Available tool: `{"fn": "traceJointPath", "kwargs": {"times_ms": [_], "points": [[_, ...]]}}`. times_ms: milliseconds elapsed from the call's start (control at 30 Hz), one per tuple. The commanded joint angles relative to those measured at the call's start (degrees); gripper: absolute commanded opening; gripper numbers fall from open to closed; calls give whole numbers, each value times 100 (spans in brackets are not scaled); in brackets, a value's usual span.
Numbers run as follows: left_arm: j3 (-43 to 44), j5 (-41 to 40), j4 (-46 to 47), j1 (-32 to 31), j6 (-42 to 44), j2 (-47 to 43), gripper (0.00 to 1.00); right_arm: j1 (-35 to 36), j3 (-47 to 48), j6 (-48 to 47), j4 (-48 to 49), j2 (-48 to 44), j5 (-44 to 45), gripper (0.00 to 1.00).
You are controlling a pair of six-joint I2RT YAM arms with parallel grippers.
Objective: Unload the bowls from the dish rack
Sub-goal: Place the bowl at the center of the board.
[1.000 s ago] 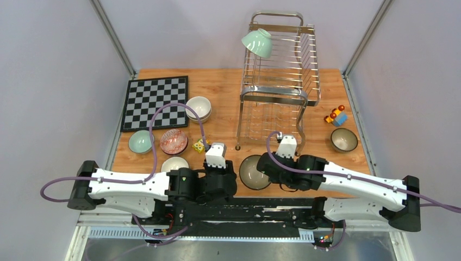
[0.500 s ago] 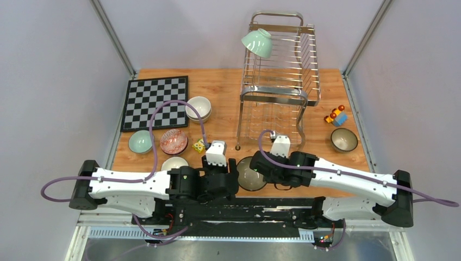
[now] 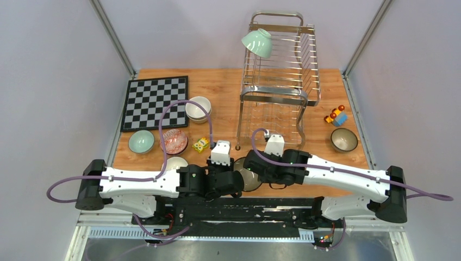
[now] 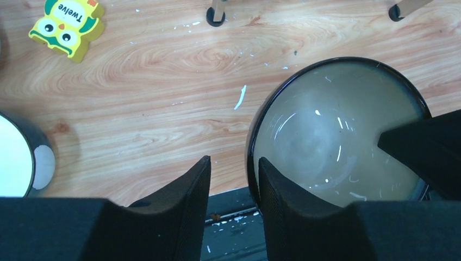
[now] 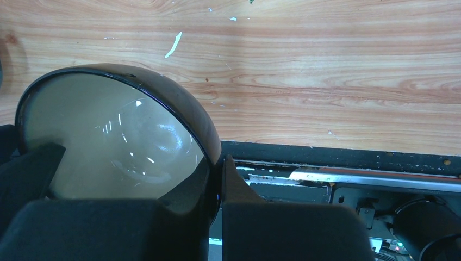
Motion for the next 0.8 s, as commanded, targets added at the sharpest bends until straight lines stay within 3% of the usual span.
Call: {"fn": "traceJointPath", "kwargs": {"times_ms": [0, 233, 367, 433, 633, 767], "points": [[67, 25, 156, 83, 15, 111, 37, 99, 290, 192, -18, -1, 26, 0], [21, 167, 278, 93, 22, 169, 18, 102, 327, 163, -18, 82, 42, 0], [21, 251, 341, 93, 91, 197, 0, 101, 350, 90, -14, 136, 46, 0], [12, 280, 352, 93, 99, 202, 0, 104, 310, 19, 8, 127, 58, 1], [12, 302, 359, 101, 212, 96, 0, 97, 161, -517, 99, -19, 139, 35], [-97, 489, 506, 206, 353, -25, 0, 103, -88, -1537, 443, -335, 18, 50]]}}
